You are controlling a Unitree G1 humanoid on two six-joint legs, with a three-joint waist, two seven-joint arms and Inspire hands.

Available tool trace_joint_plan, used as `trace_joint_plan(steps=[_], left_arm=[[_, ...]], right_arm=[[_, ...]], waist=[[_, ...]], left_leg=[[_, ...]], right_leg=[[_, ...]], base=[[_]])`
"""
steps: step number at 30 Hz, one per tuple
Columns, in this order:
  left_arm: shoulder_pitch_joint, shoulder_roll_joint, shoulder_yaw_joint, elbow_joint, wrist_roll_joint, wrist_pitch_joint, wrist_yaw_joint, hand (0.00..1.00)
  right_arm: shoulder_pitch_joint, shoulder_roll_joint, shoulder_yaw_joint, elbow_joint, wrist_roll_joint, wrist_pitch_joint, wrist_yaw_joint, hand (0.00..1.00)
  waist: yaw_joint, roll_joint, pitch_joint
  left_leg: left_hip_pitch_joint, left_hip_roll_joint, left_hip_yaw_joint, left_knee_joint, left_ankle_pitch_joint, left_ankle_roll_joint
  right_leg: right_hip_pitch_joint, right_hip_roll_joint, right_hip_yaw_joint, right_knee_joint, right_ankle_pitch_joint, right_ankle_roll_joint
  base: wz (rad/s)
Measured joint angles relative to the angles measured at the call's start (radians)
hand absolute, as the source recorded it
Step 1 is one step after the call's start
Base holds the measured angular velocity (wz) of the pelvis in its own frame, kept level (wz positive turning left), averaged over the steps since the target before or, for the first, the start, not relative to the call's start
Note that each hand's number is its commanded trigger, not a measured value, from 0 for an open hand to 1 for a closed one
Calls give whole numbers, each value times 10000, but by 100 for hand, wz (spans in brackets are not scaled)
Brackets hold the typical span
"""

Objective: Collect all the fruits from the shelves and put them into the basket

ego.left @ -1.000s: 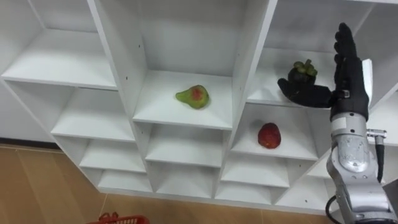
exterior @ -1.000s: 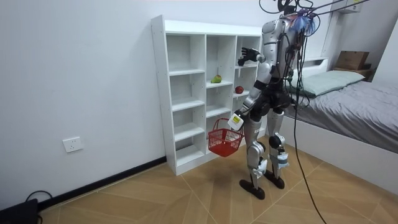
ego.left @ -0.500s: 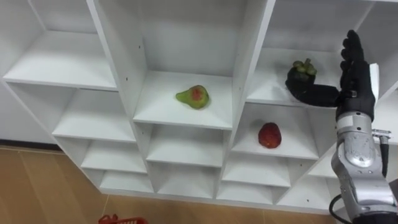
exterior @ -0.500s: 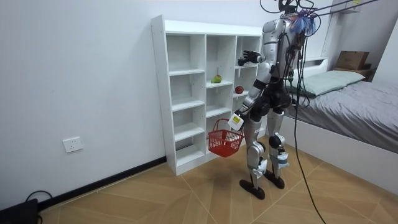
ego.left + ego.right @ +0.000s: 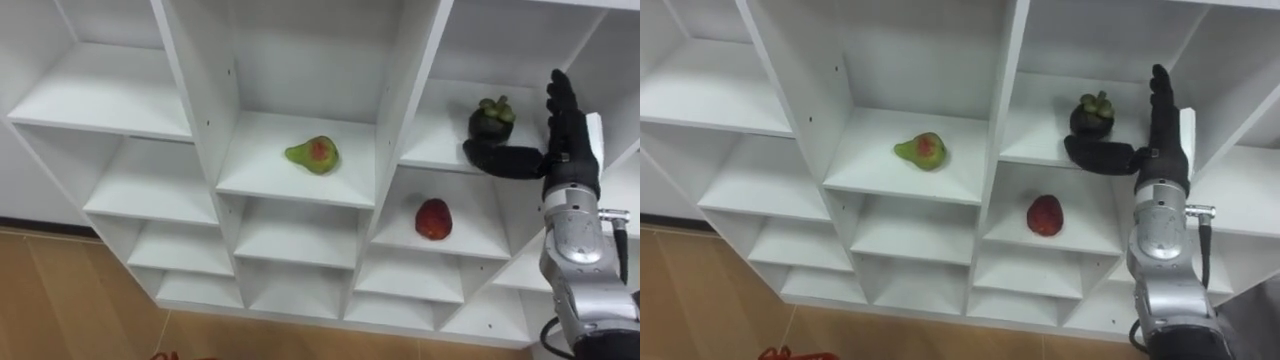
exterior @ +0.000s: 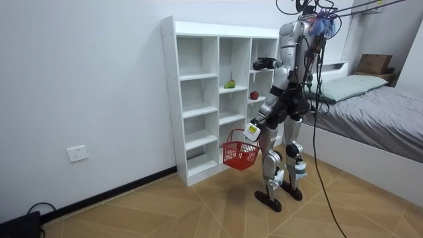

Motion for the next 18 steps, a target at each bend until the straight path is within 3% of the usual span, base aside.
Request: trace_joint_plan(steps=[18], left_arm=[[6,166,-6,4,840,149,-214,100]], right_arm=[[-212,-71,100,101,-664,25,461,0]], waist=[[108,20,-40]], left_leg=[[11,9,-13,-1,0,0]], right_leg=[[8,7,-11,22,2,-3]], base=[[0]])
